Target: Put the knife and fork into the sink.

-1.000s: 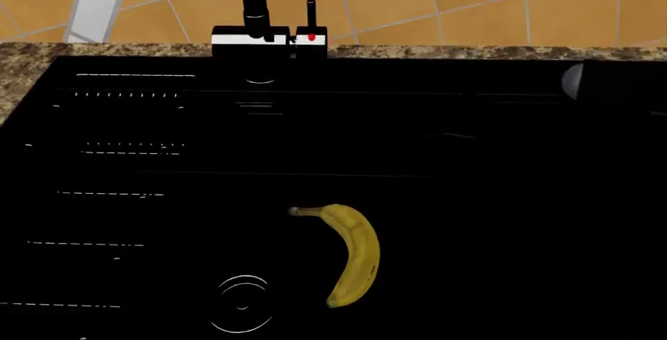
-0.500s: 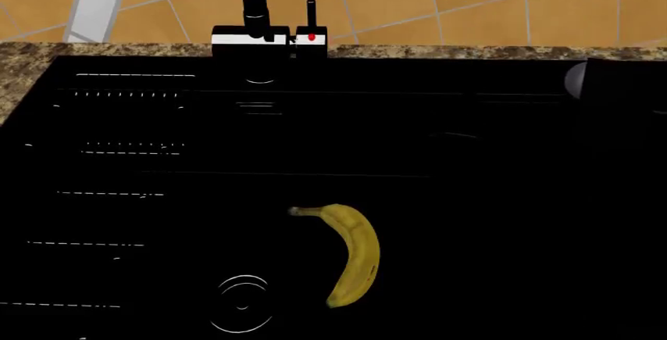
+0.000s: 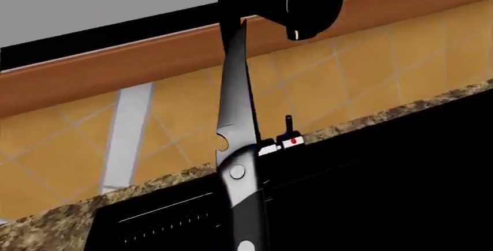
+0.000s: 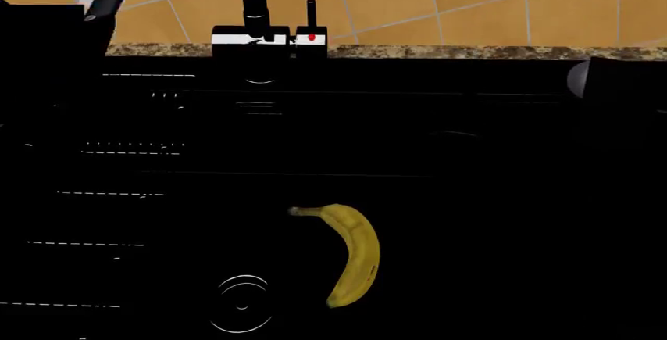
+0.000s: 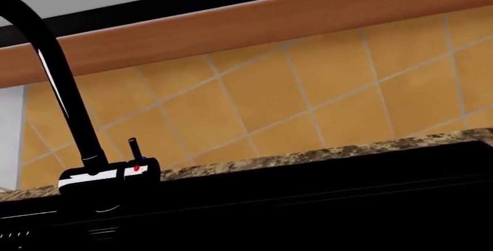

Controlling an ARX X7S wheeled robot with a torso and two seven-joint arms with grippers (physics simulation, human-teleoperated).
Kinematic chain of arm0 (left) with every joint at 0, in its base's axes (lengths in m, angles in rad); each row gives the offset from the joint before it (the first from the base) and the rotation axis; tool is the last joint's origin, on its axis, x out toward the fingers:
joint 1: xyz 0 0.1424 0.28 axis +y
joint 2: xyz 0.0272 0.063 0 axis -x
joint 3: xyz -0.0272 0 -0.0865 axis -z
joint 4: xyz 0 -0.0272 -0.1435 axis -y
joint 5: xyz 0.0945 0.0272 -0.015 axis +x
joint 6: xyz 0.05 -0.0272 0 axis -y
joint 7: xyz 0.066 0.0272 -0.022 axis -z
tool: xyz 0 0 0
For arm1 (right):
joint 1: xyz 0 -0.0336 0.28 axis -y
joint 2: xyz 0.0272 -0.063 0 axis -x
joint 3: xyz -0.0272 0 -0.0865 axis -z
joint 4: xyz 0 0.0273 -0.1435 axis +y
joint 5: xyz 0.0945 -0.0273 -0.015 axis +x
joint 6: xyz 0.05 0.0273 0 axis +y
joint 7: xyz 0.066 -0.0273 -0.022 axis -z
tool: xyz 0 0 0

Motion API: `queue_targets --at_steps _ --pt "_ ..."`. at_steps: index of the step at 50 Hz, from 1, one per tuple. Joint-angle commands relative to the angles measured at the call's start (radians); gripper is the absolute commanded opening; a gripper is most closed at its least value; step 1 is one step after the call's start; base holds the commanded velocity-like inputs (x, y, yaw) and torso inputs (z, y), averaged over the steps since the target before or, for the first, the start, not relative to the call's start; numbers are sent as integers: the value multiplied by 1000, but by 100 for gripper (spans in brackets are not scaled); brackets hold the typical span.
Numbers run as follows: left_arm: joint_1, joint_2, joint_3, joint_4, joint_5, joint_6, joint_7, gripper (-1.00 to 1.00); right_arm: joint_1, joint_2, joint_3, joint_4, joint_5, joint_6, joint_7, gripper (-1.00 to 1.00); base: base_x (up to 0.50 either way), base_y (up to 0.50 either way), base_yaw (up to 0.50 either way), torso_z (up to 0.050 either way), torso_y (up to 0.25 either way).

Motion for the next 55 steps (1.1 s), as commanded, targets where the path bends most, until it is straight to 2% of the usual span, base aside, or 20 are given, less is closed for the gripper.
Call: queue_targets --at_steps 1,14,21,28,32,35,36,40,42,46,49,55 --pt "19 162 101 -89 102 73 200 -100 -7 3 3 -11 8 1 6 100 0 0 0 0 0" --pt "51 298 263 -362 317 217 445 -100 2 -2 -15 5 10 -11 6 100 0 0 0 0 0" --pt "88 330 334 -431 379 255 513 -100 3 1 -13 -8 17 1 14 100 0 0 0 0 0" --pt "103 385 396 -583 452 313 591 -100 -5 3 -9 -11 22 -2 17 100 0 0 0 0 0" --pt "86 457 470 -725 510 340 700 -100 -4 0 -14 -1 22 -11 15 100 0 0 0 0 0" --pt "89 475 484 -762 526 358 718 -100 -3 1 -15 -1 24 -11 16 100 0 0 0 0 0" --pt "96 516 514 -832 552 387 763 -100 -6 3 -14 0 24 -13 15 100 0 0 3 0 0" --pt "91 561 552 -911 588 424 800 -100 -8 4 -10 -5 28 -10 18 100 0 0 0 0 0" --pt "76 575 608 -959 539 460 804 -100 -7 5 -9 -11 31 -5 20 100 0 0 0 0 0" --pt "44 575 862 -1018 316 573 772 -100 -4 7 -8 -21 37 5 24 100 0 0 0 0 0" --pt "38 575 983 -1016 221 606 786 -100 -7 8 -8 -30 41 12 28 100 0 0 0 0 0" --pt "64 575 1030 -989 229 582 803 -100 -16 12 -1 -35 45 12 32 100 0 0 0 0 0"
